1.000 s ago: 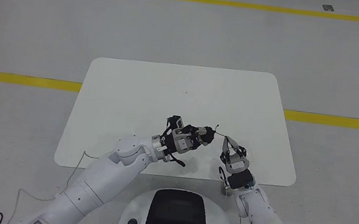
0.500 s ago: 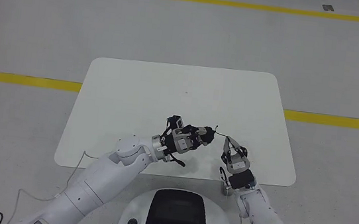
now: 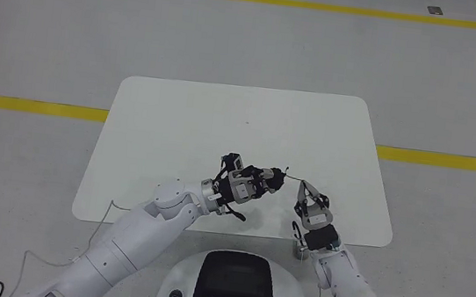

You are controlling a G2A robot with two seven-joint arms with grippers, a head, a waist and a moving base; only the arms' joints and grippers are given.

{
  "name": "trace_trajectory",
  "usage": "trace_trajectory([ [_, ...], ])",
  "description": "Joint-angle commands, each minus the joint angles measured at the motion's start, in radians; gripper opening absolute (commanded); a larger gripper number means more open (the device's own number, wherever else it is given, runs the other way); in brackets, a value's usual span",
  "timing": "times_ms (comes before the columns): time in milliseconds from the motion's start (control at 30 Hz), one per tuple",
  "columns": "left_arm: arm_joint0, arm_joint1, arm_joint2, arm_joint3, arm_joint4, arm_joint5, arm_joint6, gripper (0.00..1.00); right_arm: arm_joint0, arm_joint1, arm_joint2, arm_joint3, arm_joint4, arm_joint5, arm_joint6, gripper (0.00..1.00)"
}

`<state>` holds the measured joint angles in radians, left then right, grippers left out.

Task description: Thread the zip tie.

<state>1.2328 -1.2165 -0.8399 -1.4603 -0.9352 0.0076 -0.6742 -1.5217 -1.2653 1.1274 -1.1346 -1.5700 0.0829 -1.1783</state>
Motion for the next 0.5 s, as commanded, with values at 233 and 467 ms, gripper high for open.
trace_trajectory([
  [233,0.0,0.0,0.0,0.0,0.0,0.0,0.0,0.0,-0.002,-0.001,0.008,-0.001,0.0,-0.001,0.004,0.0],
  [467,0.0,0.0,0.0,0.0,0.0,0.0,0.0,0.0,-0.004,-0.001,0.013,-0.001,0.0,-0.002,0.006,0.0],
])
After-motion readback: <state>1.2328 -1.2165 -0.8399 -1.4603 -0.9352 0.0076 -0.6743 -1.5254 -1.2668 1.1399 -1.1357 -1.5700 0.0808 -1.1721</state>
